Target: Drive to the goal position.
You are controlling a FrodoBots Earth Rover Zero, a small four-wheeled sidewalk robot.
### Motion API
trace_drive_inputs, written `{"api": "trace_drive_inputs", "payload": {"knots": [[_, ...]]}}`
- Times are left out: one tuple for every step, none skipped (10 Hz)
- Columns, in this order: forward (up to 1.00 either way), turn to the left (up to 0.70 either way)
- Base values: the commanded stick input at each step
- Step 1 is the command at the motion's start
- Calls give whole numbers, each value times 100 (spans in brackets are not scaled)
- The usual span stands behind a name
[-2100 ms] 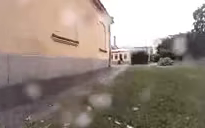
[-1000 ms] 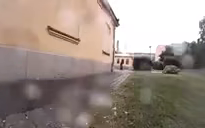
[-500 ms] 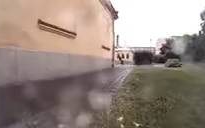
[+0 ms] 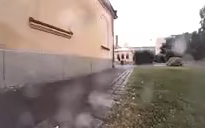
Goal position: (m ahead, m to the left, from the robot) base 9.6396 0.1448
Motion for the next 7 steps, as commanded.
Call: {"api": "trace_drive_inputs", "payload": {"knots": [[85, 0], [85, 0], [85, 0], [85, 0], [85, 0], [85, 0], [85, 0]]}}
